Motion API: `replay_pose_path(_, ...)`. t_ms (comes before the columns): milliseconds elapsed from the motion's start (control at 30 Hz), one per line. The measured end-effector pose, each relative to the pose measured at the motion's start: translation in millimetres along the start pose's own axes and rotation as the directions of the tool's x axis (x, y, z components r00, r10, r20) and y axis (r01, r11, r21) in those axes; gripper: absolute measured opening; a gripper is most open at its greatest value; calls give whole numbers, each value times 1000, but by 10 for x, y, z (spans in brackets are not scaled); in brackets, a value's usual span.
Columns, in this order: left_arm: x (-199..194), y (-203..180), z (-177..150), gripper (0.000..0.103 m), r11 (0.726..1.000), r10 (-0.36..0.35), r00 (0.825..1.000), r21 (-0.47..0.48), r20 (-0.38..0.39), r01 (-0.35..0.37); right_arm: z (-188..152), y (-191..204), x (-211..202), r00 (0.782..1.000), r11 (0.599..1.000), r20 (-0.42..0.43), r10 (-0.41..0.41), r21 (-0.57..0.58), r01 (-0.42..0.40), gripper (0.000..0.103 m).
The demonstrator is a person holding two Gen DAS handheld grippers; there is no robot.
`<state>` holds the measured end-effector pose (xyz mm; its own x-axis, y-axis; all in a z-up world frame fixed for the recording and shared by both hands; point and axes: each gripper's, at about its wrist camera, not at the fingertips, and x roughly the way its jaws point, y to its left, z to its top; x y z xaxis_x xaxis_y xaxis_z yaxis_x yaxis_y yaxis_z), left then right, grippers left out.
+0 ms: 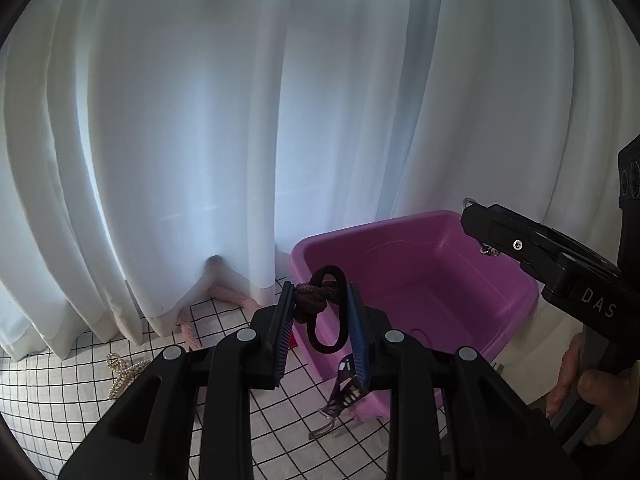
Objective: Organize jewelry
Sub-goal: 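Carry the hair tie and ring clip with both tools over the pink bin, then open both tools to drop the hair tie and ring clip into the bin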
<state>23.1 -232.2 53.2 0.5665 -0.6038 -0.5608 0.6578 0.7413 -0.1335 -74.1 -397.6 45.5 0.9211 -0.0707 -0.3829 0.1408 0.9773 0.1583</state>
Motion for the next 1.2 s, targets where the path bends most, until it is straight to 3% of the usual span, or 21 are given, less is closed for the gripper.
replay_pose_path(233,550,-577,210,26,1000,-9,998,-17,-55,8,-41,-830,259,992,999,-128,-23,30,27,53)
replay_pose_path(400,1045,-854,221,26,999,3,987,-35,-159,-8,-200,-1223,582,973,996,-227,-28,76,47,53)
replay_pose_path(500,1284,-933,189,26,998,8,972,-59,-235,-22,-316,-1441,685,961,992,-275,-26,112,59,52)
replay_pose_path(667,1636,-970,97,26,994,36,932,-81,-360,-69,-386,-1585,857,944,989,-329,-28,128,74,53)
replay_pose_path(933,1800,-1038,31,28,990,55,899,-92,-434,-105,-442,-1603,975,925,989,-379,-29,121,81,53)
replay_pose_path(967,1805,-1043,24,31,990,57,897,-93,-438,-109,-437,-1592,986,923,989,-383,-34,119,86,53)
replay_pose_path(1100,1774,-1053,17,66,985,75,899,-106,-431,-133,-415,-1607,1025,919,988,-391,-50,116,103,60)
replay_pose_path(1200,1763,-1014,12,68,983,74,902,-119,-426,-137,-398,-1598,1025,920,988,-388,-56,112,107,65)
